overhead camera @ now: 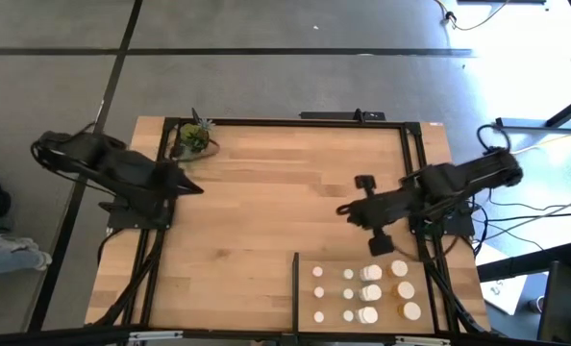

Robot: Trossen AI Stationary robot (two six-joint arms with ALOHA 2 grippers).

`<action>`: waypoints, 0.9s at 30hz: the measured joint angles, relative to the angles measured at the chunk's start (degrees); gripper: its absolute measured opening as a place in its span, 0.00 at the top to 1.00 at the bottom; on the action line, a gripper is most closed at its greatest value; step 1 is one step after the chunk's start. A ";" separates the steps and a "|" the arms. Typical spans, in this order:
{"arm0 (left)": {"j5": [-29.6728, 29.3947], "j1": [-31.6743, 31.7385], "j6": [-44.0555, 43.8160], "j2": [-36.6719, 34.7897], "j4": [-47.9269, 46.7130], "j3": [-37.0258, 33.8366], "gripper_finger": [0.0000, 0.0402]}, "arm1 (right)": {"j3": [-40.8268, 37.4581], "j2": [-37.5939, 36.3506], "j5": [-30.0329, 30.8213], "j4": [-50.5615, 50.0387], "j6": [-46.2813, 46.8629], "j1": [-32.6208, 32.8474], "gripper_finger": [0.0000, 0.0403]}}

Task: Pick and place medicine bottles onto shelf by color
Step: Return to Home Position

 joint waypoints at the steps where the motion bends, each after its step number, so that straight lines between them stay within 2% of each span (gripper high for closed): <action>1: -0.29 -0.38 -0.36 -1.39 0.02 -0.25 0.99 | 0.00 -1.25 0.48 0.00 0.07 -0.01 0.99; 8: -4.03 -1.40 -0.96 -13.38 -0.10 -7.23 1.00 | -0.08 -9.97 4.72 1.31 -0.32 0.02 0.99; 12: -3.95 -1.39 -1.83 -21.62 2.73 -12.96 1.00 | -3.64 -16.04 4.30 5.86 -3.36 0.00 0.99; 19: -2.21 -1.39 -1.88 -34.49 9.07 -21.77 1.00 | -18.49 -32.38 1.28 17.68 -3.52 -0.02 0.99; 27: -1.35 -1.37 -1.52 -44.52 11.93 -27.56 1.00 | -37.03 -50.76 -1.47 30.06 -1.10 0.00 1.00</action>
